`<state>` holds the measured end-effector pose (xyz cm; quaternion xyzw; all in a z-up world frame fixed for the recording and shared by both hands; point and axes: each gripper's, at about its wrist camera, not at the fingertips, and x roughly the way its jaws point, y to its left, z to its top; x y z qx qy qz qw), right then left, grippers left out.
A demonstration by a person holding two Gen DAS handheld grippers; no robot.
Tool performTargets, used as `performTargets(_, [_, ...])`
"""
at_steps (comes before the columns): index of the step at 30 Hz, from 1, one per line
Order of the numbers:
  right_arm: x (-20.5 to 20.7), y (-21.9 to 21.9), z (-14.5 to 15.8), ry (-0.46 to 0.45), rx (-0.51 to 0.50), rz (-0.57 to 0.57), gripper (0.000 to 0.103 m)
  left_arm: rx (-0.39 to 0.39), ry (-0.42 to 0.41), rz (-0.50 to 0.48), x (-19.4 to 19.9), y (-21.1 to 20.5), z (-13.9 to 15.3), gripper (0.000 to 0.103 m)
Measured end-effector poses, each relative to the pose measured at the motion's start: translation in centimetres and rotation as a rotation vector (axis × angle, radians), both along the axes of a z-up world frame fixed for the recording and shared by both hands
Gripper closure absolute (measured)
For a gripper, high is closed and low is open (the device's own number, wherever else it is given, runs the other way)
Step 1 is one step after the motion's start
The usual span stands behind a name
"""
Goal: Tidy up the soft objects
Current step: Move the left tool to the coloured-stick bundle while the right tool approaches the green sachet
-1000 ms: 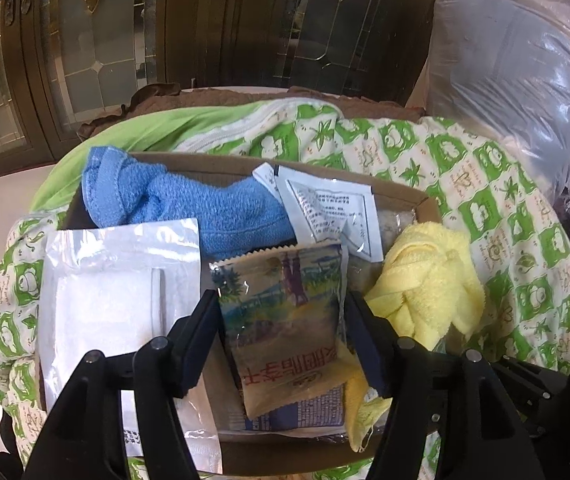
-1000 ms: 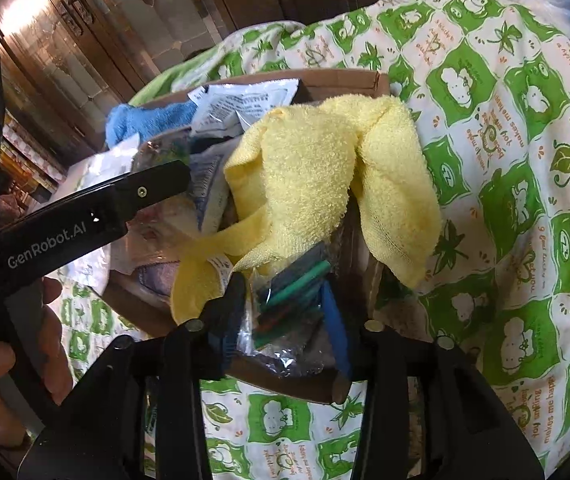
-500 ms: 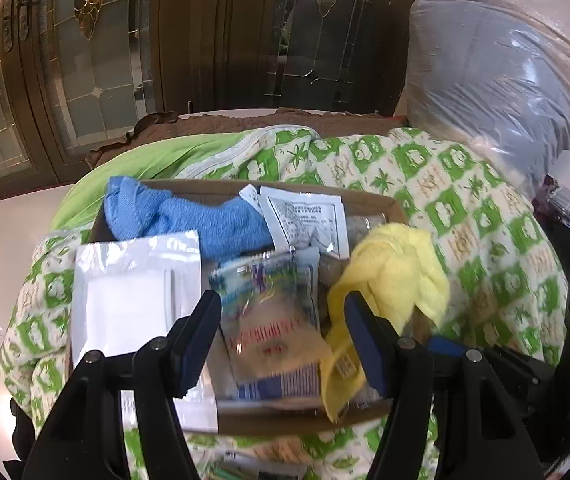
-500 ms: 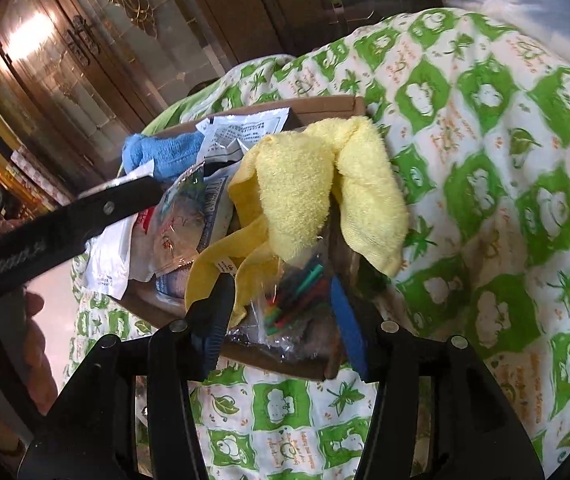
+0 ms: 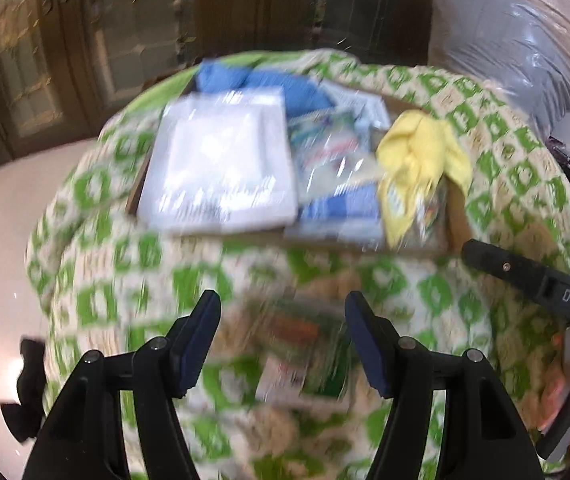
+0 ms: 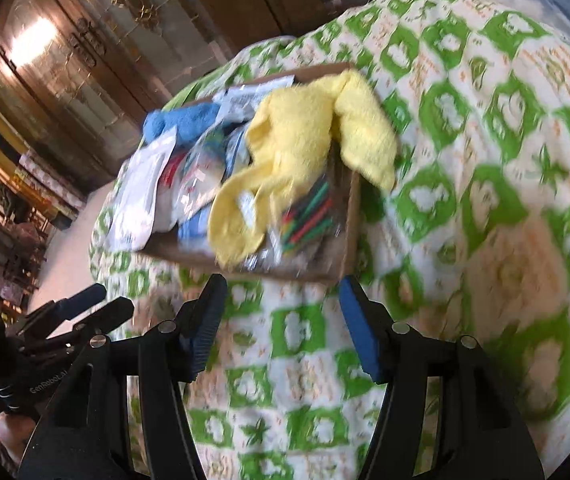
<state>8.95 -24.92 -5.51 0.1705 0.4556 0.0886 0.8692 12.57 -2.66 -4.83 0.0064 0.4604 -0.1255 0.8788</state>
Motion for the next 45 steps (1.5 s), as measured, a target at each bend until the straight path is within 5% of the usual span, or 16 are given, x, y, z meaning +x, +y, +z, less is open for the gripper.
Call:
performTargets(13, [-2.8, 5.1, -2.8, 0.105, -0.08, 0.162, 0.044, -0.055, 0.083, 0.048, -2.7, 2.3, -3.3, 0.038])
performTargets(30, [-2.0, 4.6, -4.1, 0.159, -0.051, 0.132, 0.044, -0.012, 0.128, -0.06, 1.4, -1.2, -4.8, 0.038])
performTargets(45, [-2.0, 5.6, -4.5, 0.175, -0.047, 0.148, 0.044, -0.041, 0.081, -0.08, 3.8, -0.9, -2.5, 0.038])
